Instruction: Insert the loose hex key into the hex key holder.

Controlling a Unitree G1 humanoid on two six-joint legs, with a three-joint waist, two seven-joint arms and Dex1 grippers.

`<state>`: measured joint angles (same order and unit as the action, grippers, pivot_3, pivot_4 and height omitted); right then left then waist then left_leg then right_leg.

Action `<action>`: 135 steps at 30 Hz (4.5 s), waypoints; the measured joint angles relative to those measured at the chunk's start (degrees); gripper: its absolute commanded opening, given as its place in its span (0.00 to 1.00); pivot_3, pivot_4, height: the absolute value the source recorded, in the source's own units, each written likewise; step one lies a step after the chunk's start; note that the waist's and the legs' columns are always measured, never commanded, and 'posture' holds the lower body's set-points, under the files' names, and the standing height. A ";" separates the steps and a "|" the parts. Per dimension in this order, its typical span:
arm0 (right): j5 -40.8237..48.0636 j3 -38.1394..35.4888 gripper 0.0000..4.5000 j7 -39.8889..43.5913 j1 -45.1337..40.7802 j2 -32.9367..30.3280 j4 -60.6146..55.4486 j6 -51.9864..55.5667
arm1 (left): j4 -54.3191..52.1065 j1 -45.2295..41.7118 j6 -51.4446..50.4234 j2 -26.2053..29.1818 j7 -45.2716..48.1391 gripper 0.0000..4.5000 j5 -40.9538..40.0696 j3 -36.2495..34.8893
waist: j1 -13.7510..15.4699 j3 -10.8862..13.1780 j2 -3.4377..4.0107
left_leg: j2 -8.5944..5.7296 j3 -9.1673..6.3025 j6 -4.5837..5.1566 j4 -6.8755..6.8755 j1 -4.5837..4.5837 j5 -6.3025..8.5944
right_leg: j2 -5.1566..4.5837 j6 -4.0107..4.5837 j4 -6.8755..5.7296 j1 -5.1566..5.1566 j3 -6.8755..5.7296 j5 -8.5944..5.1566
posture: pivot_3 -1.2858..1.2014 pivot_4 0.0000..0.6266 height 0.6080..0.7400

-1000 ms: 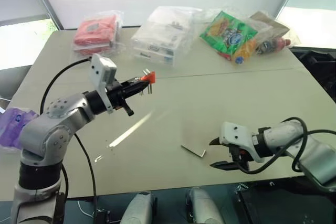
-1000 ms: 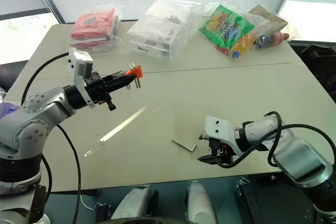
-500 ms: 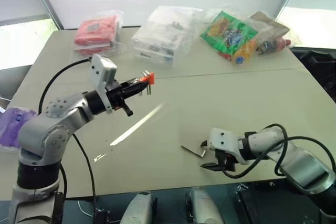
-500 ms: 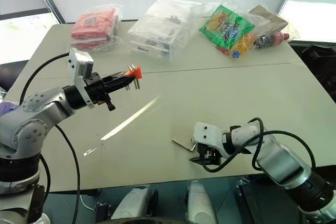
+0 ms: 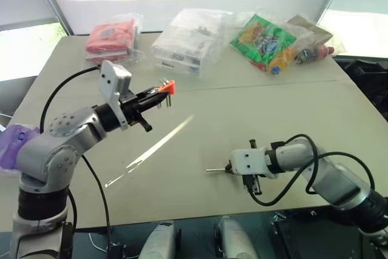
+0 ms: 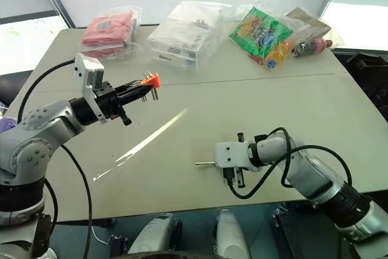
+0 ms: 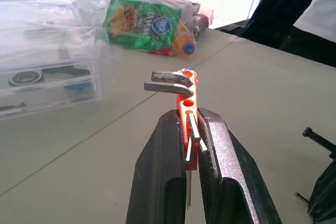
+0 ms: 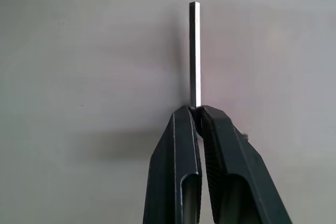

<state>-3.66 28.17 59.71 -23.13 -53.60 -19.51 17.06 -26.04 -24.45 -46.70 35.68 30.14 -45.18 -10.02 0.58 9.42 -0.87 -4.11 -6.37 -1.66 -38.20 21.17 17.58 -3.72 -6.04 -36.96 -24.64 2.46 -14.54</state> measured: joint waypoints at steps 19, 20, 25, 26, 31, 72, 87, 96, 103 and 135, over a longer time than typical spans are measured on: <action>-35.95 4.99 0.01 -36.41 -27.01 9.96 49.07 -54.16 | 1.49 -1.05 2.52 -2.60 -0.33 0.00 2.64 0.51 | -1.43 0.03 -0.02 | -0.03 0.18 -0.33 0.14 0.35 -0.19 | 0.01 0.00 -0.07 -0.52 0.13 0.00 | 0.52 0.24 1.00; -35.20 5.03 0.01 -34.79 -27.10 9.95 49.35 -56.22 | 1.55 -1.16 2.59 -2.60 -0.21 0.00 2.76 0.53 | -1.53 0.03 -0.02 | -0.02 0.18 -0.33 0.15 0.34 -0.19 | 0.02 0.00 -0.07 -0.52 0.13 0.00 | 0.52 0.24 1.00; -33.88 7.11 0.01 -28.18 -33.22 9.84 54.09 -68.10 | 2.57 -2.54 3.43 -2.86 0.36 0.00 3.49 1.38 | -1.82 0.05 0.01 | 0.00 0.19 -0.33 0.17 0.32 -0.19 | 0.05 0.00 -0.09 -0.54 0.14 0.00 | 0.52 0.24 1.00; -34.24 7.12 0.01 -28.31 -34.90 10.01 55.43 -69.41 | 2.61 -2.73 3.54 -3.18 0.35 0.00 3.53 1.43 | -1.83 0.05 0.01 | 0.00 0.19 -0.33 0.19 0.33 -0.19 | 0.05 0.00 -0.09 -0.56 0.15 0.00 | 0.52 0.24 1.00; -41.83 6.84 0.01 -40.17 -39.93 12.76 60.57 -68.20 | 2.67 -2.83 4.21 -4.27 0.00 0.00 4.43 1.96 | -1.68 0.05 0.01 | 0.00 0.17 -0.33 0.20 0.32 -0.19 | 0.05 0.01 -0.12 -0.58 0.16 0.00 | 0.52 0.24 1.00; -41.41 16.26 0.01 -9.78 -48.82 15.93 74.90 -84.76 | 3.30 -3.03 6.28 -6.04 -0.43 0.00 7.11 2.16 | -1.84 0.07 0.05 | 0.00 0.19 -0.34 0.16 0.31 -0.19 | 0.06 0.00 -0.19 -0.62 0.18 0.00 | 0.52 0.24 1.00; -27.56 10.55 0.80 1.45 -50.49 16.60 80.01 -78.66 | 2.40 -2.63 6.28 -6.55 -1.67 0.00 7.07 2.06 | -1.75 0.07 0.05 | -0.02 0.16 -0.33 0.13 0.32 -0.19 | 0.03 0.00 -0.13 -0.54 0.17 0.01 | 0.52 0.24 1.00; 2.43 -7.18 0.80 21.38 -38.82 16.30 51.65 -7.86 | 2.54 -2.89 6.31 -7.23 -1.52 0.00 7.12 2.35 | -1.59 0.07 0.10 | 0.03 0.06 -0.32 0.14 0.35 -0.18 | -0.06 0.02 -0.27 -0.64 0.18 0.01 | 0.52 0.24 1.00; 4.33 -20.19 0.80 -4.27 -38.43 28.23 37.85 53.06 | 2.64 -2.88 6.41 -7.72 -1.47 0.00 7.18 2.49 | -1.15 0.06 0.11 | -0.04 0.00 -0.32 0.06 0.63 -0.18 | -0.15 0.02 -0.27 -0.83 0.17 0.01 | 0.52 0.24 1.00; 57.36 -19.27 0.80 -65.87 -33.95 24.29 34.51 75.08 | 2.50 -2.15 6.39 -7.55 -1.52 0.00 7.26 2.50 | -1.73 0.06 0.11 | -0.04 0.05 -0.30 0.03 0.78 -0.18 | -0.06 0.01 -0.24 -0.91 0.06 0.02 | 0.52 0.24 1.00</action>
<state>53.70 8.89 -6.16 -57.08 -29.31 15.01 92.14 -23.54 -26.59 -40.31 28.13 28.63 -37.92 -7.52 -1.15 9.48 -0.76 -4.15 -6.32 -1.96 -38.17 21.95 17.41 -3.78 -6.03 -37.21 -25.55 2.52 -14.52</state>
